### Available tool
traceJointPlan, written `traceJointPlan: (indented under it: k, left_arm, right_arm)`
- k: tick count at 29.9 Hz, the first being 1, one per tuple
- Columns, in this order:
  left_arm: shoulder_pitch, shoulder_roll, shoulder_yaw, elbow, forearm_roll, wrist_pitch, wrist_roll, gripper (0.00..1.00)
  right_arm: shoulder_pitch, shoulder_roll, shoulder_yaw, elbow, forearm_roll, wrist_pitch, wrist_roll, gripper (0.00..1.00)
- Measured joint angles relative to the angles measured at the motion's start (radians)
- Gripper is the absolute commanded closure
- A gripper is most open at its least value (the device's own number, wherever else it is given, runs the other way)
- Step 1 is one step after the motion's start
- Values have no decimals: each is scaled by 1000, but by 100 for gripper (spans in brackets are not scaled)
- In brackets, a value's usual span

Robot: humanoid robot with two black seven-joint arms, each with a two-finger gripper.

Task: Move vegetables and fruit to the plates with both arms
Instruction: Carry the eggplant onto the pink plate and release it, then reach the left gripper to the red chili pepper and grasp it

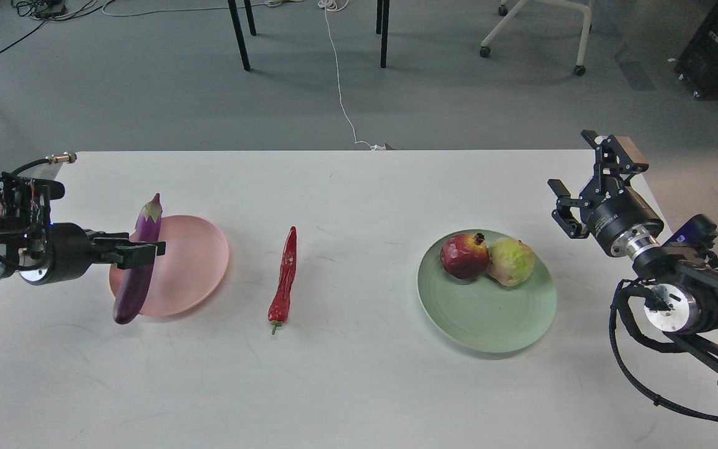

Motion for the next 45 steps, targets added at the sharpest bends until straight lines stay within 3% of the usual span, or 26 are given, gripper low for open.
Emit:
traceJointPlan:
  k: [8,13,18,35,39,45]
  left_arm:
    - [-105,-105,-14,-128,-9,-1,29,4]
    - [-127,-257,-3,-160,-3,-7,114,4]
    - [-118,-367,47,-115,15,-7,159,4]
    - [-45,-420,106,-35,115,0,168,7]
    - [-31,-421,104,-31,133,2,169,16]
    - [-24,-422,101,-31,135,2,168,55]
  right_arm:
    - [0,-1,0,0,0,1,0,2]
    - [0,-2,0,-1,0,1,0,2]
    - [-13,-8,0,1,0,-1,0,2]
    - [-23,-12,2,1,0,0,0,2]
    - [-23,-10,2,1,0,0,0,2]
    - [-23,-4,3,0,0,-1,0,2]
